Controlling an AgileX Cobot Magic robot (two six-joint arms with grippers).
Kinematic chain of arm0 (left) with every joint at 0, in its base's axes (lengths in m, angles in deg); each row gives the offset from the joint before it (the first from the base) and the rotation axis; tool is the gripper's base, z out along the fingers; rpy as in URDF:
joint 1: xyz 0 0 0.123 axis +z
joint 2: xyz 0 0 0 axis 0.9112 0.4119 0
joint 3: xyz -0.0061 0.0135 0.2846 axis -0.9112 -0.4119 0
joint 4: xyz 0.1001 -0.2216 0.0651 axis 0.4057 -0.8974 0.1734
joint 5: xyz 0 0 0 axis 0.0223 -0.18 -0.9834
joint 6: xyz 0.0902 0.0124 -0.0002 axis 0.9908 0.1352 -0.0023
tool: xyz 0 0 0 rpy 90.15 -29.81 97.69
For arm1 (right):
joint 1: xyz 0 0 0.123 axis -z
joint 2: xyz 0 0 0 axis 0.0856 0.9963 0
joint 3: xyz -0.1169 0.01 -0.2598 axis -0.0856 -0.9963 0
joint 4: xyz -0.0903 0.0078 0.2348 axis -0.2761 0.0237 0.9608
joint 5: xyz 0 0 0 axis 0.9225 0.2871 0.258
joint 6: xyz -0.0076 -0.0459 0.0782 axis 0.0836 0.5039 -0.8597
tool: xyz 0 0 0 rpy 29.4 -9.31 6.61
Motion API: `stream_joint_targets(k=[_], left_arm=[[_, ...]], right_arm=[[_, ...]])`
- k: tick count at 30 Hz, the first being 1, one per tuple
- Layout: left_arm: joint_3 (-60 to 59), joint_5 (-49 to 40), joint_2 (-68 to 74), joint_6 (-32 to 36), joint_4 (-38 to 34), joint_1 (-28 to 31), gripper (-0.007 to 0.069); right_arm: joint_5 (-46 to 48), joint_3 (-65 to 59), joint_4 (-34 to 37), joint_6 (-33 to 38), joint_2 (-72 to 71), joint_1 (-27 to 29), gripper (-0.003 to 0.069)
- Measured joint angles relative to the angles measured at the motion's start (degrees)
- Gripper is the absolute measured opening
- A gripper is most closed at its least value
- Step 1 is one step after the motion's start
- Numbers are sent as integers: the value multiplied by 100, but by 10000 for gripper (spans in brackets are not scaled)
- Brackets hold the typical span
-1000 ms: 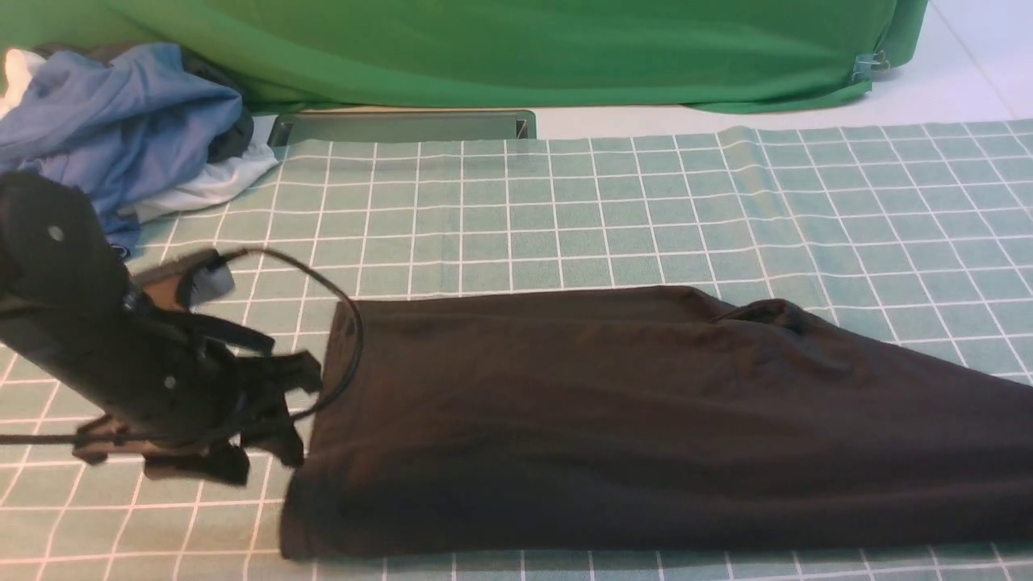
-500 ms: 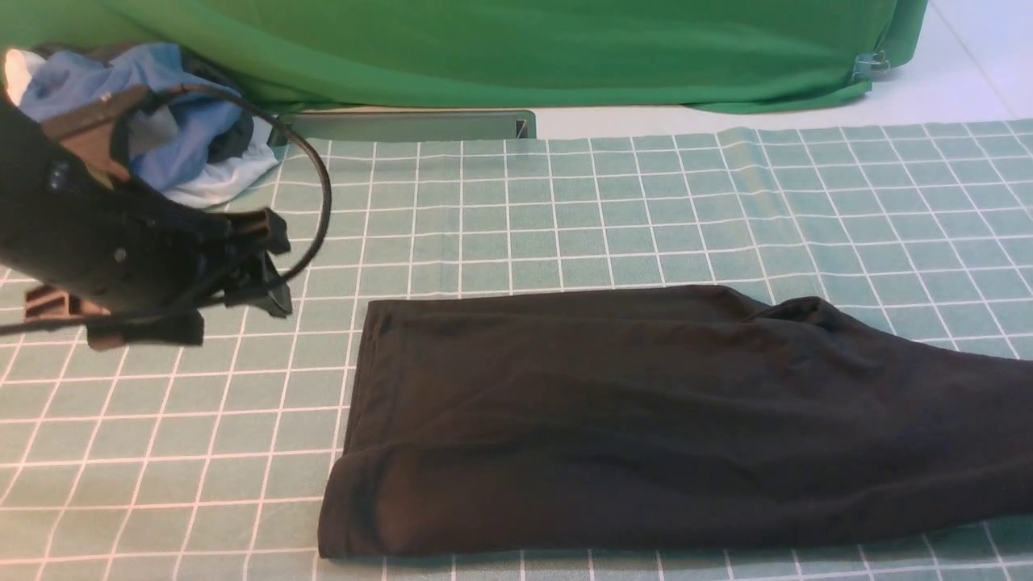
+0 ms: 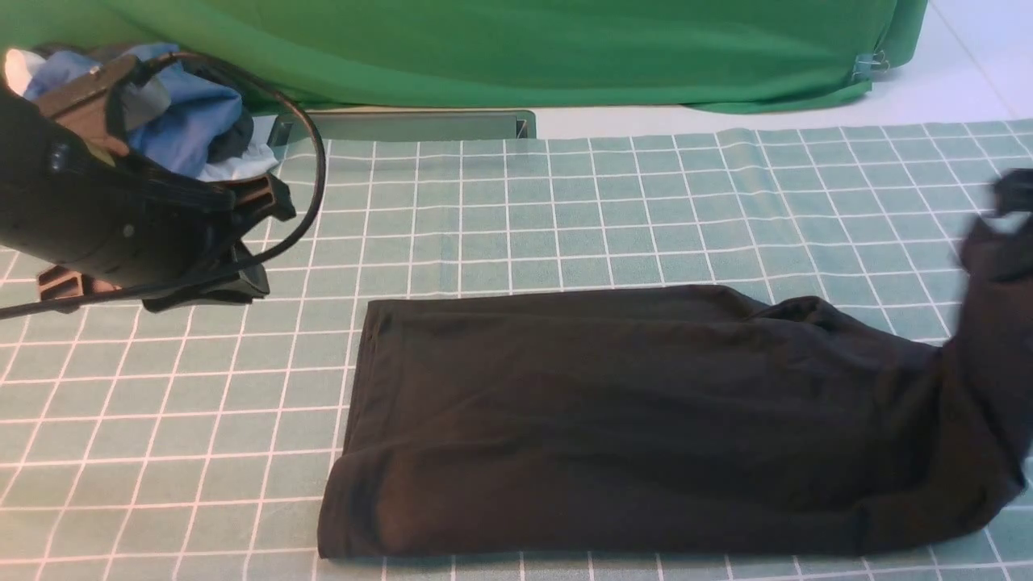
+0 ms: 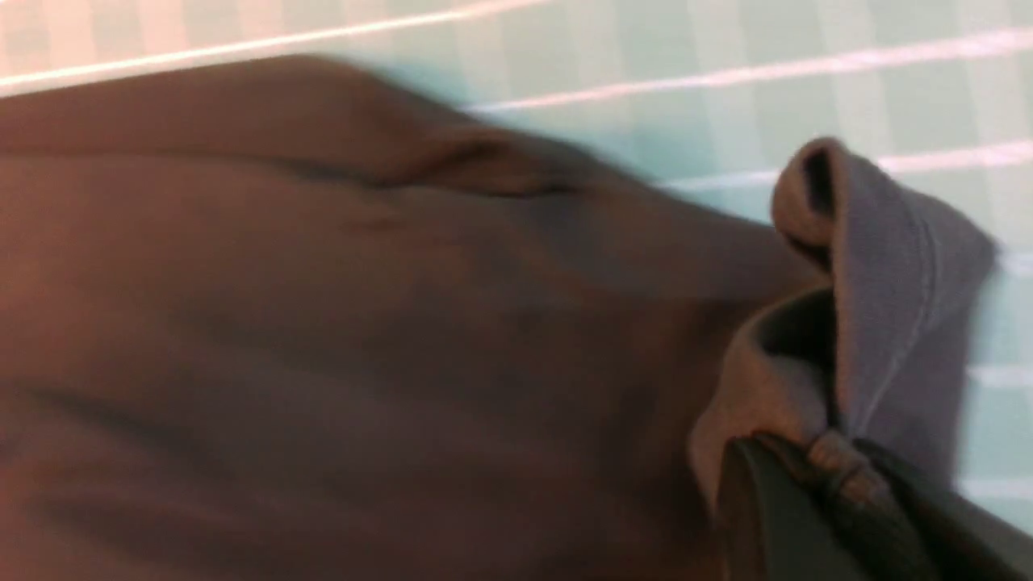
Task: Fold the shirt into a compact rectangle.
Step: 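Fold the right end of the dark garment over onto its left end with the right gripper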
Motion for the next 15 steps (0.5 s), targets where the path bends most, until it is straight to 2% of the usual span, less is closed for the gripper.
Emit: stream_joint_targets(k=[6, 10, 15], left_arm=[[5, 28, 0, 68, -17, 0, 15], [5, 43, 0, 90, -3, 0, 15], [5, 43, 0, 90, -3, 0, 15]], right_arm=[[-1035, 0, 60, -825, 269, -1936, 104], [-1595, 0, 66, -1212, 617, -2691, 104], [-2098, 170, 71, -1506, 1127, -3273, 104]])
